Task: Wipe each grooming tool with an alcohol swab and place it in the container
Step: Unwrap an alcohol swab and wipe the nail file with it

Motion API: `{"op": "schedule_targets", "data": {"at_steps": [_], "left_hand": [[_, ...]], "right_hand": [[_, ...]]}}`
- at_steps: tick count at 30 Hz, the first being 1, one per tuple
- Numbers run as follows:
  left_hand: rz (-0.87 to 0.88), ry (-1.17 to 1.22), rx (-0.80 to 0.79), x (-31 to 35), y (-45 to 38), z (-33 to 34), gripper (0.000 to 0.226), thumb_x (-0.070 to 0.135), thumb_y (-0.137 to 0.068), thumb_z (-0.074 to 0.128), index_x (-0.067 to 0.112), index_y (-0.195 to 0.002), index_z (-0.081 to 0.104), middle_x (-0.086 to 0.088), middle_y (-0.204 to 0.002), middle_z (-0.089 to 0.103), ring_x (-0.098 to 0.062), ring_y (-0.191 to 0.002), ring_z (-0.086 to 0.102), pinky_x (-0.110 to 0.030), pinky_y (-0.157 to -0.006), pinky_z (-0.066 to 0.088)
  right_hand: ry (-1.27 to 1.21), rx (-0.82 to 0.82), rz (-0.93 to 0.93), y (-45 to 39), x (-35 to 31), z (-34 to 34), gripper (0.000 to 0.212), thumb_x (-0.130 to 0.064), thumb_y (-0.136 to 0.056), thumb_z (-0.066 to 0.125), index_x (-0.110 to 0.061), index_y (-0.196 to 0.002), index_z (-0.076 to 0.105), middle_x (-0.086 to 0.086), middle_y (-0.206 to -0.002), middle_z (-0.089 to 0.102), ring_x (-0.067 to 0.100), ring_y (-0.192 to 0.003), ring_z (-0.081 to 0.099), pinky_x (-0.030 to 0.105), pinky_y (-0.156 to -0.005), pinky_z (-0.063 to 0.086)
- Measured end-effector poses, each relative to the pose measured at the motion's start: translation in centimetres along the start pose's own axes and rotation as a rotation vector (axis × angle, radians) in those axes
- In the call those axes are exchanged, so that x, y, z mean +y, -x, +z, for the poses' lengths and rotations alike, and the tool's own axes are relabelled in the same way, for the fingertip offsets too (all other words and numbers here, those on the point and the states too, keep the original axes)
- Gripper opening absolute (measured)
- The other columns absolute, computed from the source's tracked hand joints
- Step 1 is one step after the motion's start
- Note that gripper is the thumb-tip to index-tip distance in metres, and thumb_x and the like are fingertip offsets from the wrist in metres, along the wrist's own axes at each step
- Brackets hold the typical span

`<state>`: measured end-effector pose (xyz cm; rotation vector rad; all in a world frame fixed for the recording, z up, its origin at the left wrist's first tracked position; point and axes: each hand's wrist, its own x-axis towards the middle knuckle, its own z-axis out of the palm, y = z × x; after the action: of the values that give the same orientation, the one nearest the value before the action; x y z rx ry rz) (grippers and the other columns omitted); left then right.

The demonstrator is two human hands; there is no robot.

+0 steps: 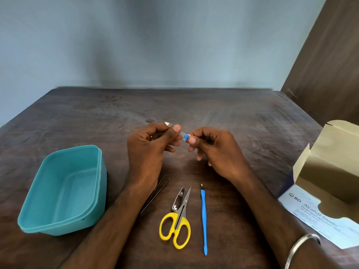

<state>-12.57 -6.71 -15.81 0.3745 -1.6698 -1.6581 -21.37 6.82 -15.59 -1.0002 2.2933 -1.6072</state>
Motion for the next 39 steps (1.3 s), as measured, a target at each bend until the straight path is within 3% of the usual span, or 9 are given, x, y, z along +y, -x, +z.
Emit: {"op": "schedule_targets", "data": {"at_steps": [5,11,21,27,31,35,39], "left_hand": [[-0.008,0.04,0.02,-0.1,-0.1,0.0,0.014,0.012,-0.083,0.075,0.001,-0.092,0.073,-0.011,-0.077,0.075,-0.022,-0.067,0.072,-0.026,-0.056,0.058],[-0.025,0.076,0.053,-0.1,-0.1,0.2,0.014,0.012,-0.082,0.075,0.001,-0.09,0.072,-0.013,-0.075,0.074,-0.02,-0.063,0.071,-0.026,-0.054,0.057],[-0.079,0.113,0.143,0.1,-0.2,0.2,0.018,0.015,-0.087,0.072,0.002,-0.1,0.07,-0.008,-0.08,0.077,-0.021,-0.069,0.075,-0.025,-0.052,0.057],[-0.032,0.026,0.124,1.3,0.6,0.8,0.016,0.012,-0.09,0.068,0.011,-0.105,0.071,-0.003,-0.081,0.076,-0.016,-0.072,0.074,-0.026,-0.054,0.058],[0.016,-0.05,0.143,2.4,1.5,1.3,0.022,0.011,-0.09,0.069,0.013,-0.112,0.071,-0.004,-0.087,0.075,-0.017,-0.076,0.074,-0.031,-0.059,0.06],[0.069,-0.218,0.133,5.2,2.2,1.0,0.023,0.014,-0.089,0.07,0.029,-0.106,0.069,0.001,-0.085,0.075,-0.016,-0.073,0.073,-0.03,-0.063,0.061],[0.085,-0.448,0.148,8.8,1.4,-2.4,0.023,0.014,-0.087,0.072,0.017,-0.111,0.072,0.0,-0.081,0.073,-0.012,-0.064,0.072,-0.025,-0.06,0.061]], "right_hand": [[-0.029,0.006,0.017,0.0,0.2,-0.1,0.008,-0.024,-0.094,0.065,-0.023,-0.092,0.072,0.0,-0.078,0.073,0.014,-0.056,0.064,0.012,-0.047,0.042],[-0.048,0.012,0.054,-0.2,0.7,-0.2,0.008,-0.025,-0.095,0.065,-0.02,-0.094,0.072,0.001,-0.08,0.074,0.016,-0.059,0.067,0.027,-0.046,0.05],[-0.171,0.102,0.117,-0.5,1.4,-0.2,0.006,-0.014,-0.091,0.07,-0.013,-0.094,0.075,0.009,-0.083,0.073,0.017,-0.057,0.064,0.031,-0.042,0.05],[-0.196,0.104,0.057,-0.2,1.0,-0.4,0.022,-0.01,-0.094,0.065,-0.026,-0.107,0.074,0.012,-0.082,0.07,0.019,-0.052,0.057,0.031,-0.041,0.048],[-0.095,0.098,0.072,0.1,0.7,-0.3,0.017,-0.011,-0.095,0.063,-0.021,-0.1,0.076,0.002,-0.086,0.073,0.018,-0.055,0.063,0.029,-0.043,0.05],[-0.095,0.098,0.09,0.2,0.2,-0.5,0.011,-0.018,-0.088,0.075,-0.019,-0.098,0.073,0.004,-0.086,0.073,0.015,-0.056,0.068,0.03,-0.043,0.051],[-0.103,0.109,0.115,0.2,0.5,-0.2,0.014,-0.019,-0.083,0.079,-0.017,-0.093,0.07,0.007,-0.082,0.073,0.019,-0.054,0.069,0.028,-0.041,0.048]]}}
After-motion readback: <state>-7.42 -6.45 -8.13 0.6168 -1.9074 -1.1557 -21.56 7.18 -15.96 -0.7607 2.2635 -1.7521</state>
